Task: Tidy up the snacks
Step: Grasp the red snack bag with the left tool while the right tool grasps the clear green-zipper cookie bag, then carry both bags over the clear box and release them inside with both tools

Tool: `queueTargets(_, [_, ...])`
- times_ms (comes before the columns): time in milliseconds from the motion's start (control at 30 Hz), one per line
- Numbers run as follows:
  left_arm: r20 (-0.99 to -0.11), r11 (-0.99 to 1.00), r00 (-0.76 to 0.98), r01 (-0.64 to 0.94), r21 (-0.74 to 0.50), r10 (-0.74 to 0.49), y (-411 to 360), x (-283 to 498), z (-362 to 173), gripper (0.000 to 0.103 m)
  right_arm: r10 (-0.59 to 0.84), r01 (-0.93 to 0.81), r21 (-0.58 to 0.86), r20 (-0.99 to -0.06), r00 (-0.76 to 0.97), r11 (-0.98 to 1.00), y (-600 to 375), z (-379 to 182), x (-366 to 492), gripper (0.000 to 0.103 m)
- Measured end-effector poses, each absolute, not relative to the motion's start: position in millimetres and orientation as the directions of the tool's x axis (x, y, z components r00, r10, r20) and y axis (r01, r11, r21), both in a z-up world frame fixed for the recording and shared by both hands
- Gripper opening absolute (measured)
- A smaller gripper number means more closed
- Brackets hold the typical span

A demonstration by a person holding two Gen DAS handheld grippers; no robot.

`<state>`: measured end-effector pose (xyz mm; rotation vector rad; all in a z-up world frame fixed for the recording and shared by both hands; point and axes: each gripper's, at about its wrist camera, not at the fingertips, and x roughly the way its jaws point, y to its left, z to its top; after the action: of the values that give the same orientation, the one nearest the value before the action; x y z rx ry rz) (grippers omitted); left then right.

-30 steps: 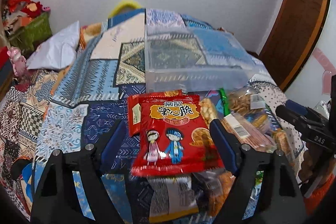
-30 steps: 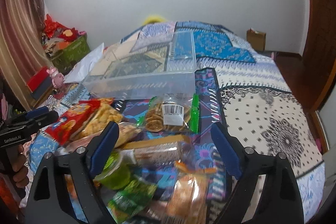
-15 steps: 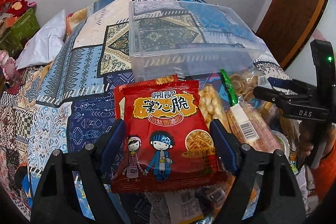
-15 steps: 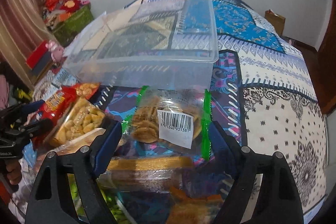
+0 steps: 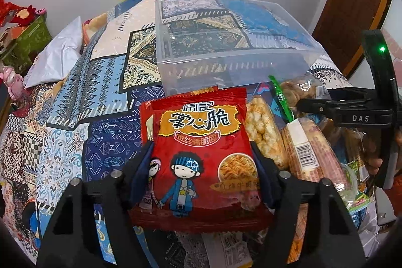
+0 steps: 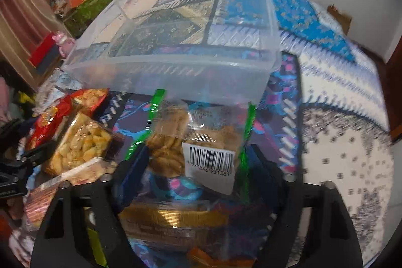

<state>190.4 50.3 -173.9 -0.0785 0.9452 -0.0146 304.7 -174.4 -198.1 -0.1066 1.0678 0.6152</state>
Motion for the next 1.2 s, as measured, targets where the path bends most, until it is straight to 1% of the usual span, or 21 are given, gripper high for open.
queueTargets(200, [-0.8, 0.995, 0.596, -0.026, -0.097, -0.062, 54.5, 179.1, -169.6, 0.067, 0.444, -0.512, 0.224, -0.821, 0.359, 0.829, -182.6, -190.1, 295.3, 0.055])
queueTargets(367, [-0.785, 0.995, 0.617, -0.029, -0.095, -0.057, 53.9, 171.3, -160.2, 0.067, 0.454, -0.517, 0.22, -0.804, 0.383, 0.827, -187.0, -183.2, 282.5, 0.052])
queueTargets(500, [-0.763, 0.995, 0.644, -0.033, -0.097, -0.053, 53.5, 166.6, -147.2, 0.067, 0.466, -0.518, 0.224, -0.788, 0.403, 0.826, -191.4, -175.0, 274.5, 0.052])
queueTargets(733, [-0.714, 0.996, 0.699, -0.028, -0.087, -0.043, 50.2, 166.7, -118.3, 0.067, 0.451, -0.517, 0.174, -0.753, 0.478, 0.838, -198.9, -147.8, 255.3, 0.051])
queueTargets(767, [-0.707, 0.996, 0.706, -0.026, -0.087, -0.043, 49.9, 168.5, -113.4, 0.067, 0.454, -0.516, 0.173, -0.746, 0.488, 0.839, -200.8, -143.0, 253.4, 0.045])
queueTargets(800, [-0.7, 0.996, 0.713, -0.027, -0.088, -0.042, 49.7, 170.6, -108.7, 0.067, 0.462, -0.518, 0.179, -0.738, 0.491, 0.837, -202.9, -136.4, 252.7, 0.03])
queueTargets(867, [-0.688, 0.996, 0.725, -0.028, -0.09, -0.042, 49.5, 175.4, -101.0, 0.067, 0.506, -0.522, 0.232, -0.72, 0.475, 0.821, -207.3, -125.1, 255.3, 0.029])
queueTargets(933, [-0.675, 0.996, 0.736, -0.029, -0.087, -0.037, 49.8, 181.2, -94.1, 0.067, 0.512, -0.526, 0.231, -0.711, 0.483, 0.818, -206.3, -117.7, 258.1, 0.028])
queueTargets(1067, [-0.656, 0.995, 0.754, -0.036, -0.098, -0.037, 54.0, 187.4, -85.4, 0.067, 0.463, -0.535, 0.165, -0.738, 0.49, 0.829, -198.0, -126.1, 258.7, 0.029])
queueTargets(1133, [-0.65, 0.994, 0.759, -0.038, -0.104, -0.038, 57.1, 186.7, -85.5, 0.067, 0.436, -0.543, 0.141, -0.77, 0.465, 0.828, -192.6, -137.5, 260.3, 0.033])
queueTargets(1167, [-0.652, 0.994, 0.757, -0.04, -0.104, -0.037, 58.1, 185.6, -86.7, 0.067, 0.419, -0.539, 0.133, -0.787, 0.453, 0.832, -188.7, -145.5, 263.5, 0.043])
queueTargets(1200, [-0.656, 0.993, 0.754, -0.042, -0.106, -0.038, 59.1, 185.7, -88.7, 0.067, 0.414, -0.535, 0.133, -0.792, 0.449, 0.835, -188.8, -149.4, 264.8, 0.058])
